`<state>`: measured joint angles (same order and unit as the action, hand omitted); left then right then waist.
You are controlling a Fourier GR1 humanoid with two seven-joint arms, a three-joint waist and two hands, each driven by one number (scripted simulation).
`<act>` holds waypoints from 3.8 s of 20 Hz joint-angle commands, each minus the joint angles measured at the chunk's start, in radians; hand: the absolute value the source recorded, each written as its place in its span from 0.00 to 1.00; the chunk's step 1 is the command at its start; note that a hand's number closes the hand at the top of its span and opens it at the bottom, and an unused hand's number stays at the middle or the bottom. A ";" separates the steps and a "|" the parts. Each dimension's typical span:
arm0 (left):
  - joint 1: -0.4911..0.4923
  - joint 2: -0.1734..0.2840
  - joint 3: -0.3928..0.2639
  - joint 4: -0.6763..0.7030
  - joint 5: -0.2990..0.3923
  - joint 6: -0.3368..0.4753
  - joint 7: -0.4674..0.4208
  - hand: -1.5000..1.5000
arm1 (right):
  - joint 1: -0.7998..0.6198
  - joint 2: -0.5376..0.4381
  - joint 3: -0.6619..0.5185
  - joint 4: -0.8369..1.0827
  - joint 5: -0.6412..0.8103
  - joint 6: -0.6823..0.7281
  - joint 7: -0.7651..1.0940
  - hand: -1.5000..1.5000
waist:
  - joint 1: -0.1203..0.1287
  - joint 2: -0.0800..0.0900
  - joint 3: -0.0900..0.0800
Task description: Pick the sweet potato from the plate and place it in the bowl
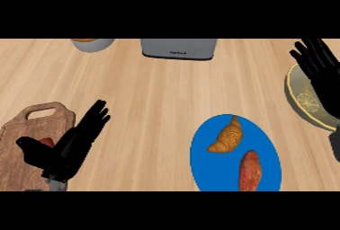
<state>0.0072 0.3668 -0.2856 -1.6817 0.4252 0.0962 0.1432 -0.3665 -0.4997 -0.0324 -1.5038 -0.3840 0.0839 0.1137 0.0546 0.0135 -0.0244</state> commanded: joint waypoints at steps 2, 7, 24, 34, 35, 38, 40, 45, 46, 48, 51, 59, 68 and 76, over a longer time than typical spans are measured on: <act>-0.010 0.012 0.101 -0.008 -0.001 0.028 -0.054 0.50 | 0.043 0.058 -0.013 -0.039 0.000 -0.128 0.102 0.00 | -0.055 -0.018 0.023; -0.051 0.029 0.184 -0.024 0.005 0.062 -0.096 0.50 | 0.275 -0.126 0.053 0.102 0.318 -0.249 0.177 0.00 | -0.087 0.015 -0.015; -0.132 0.014 0.239 0.048 0.043 -0.013 -0.135 0.50 | 0.392 -0.203 0.247 -0.140 0.491 -0.209 0.727 0.00 | -0.022 -0.005 0.019; -0.144 -0.018 0.255 0.101 0.034 -0.021 -0.170 0.50 | 0.140 -0.256 0.262 -0.246 0.058 0.167 1.184 0.00 | -0.039 -0.012 0.022; -0.152 0.016 0.269 0.068 0.055 -0.027 -0.107 0.50 | 0.106 -0.215 0.296 -0.237 0.062 0.126 1.223 0.00 | -0.032 -0.012 0.023; -0.107 -0.002 0.259 0.066 0.049 -0.055 -0.138 0.50 | 0.101 -0.276 0.270 -0.217 0.023 0.143 1.235 0.00 | -0.042 -0.013 0.023; -0.176 -0.002 0.271 0.103 0.035 -0.026 -0.108 0.50 | 0.071 -0.248 0.292 -0.220 0.025 0.104 1.266 0.00 | -0.049 -0.013 0.023; -0.076 0.020 0.295 0.035 0.047 -0.075 -0.116 0.50 | 0.106 -0.208 0.335 -0.229 0.058 0.031 1.246 0.00 | -0.043 -0.015 0.024; -0.113 -0.026 0.276 0.063 0.015 -0.042 -0.153 0.50 | 0.076 -0.191 0.358 -0.229 0.060 0.024 1.274 0.00 | -0.046 -0.014 0.023; -0.130 -0.002 0.319 0.129 0.033 -0.065 -0.152 0.50 | 0.198 -0.218 0.380 -0.345 0.081 -0.013 1.254 0.00 | -0.066 -0.016 0.023; -0.146 -0.015 0.306 0.124 0.014 -0.061 -0.154 0.50 | 0.172 -0.157 0.463 -0.329 0.207 -0.099 1.246 0.00 | -0.056 -0.014 0.023; -0.163 -0.012 0.347 0.119 0.031 -0.085 -0.126 0.50 | 0.296 -0.171 0.470 -0.411 0.351 -0.093 1.188 0.00 | -0.062 -0.015 0.024; -0.103 -0.052 0.342 0.095 -0.009 -0.113 -0.145 0.50 | 0.300 -0.049 0.456 -0.267 0.446 -0.054 1.084 0.00 | -0.053 -0.014 0.024; -0.109 -0.041 0.378 0.073 -0.004 -0.127 -0.104 0.50 | 0.279 0.012 0.473 -0.203 0.465 -0.013 1.099 0.00 | -0.051 -0.014 0.024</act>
<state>-0.1305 0.3087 0.0616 -1.5801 0.4019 -0.0012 0.0234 -0.0793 -0.5189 0.4418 -1.7170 0.0680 0.0379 1.0983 0.0017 0.0000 -0.0003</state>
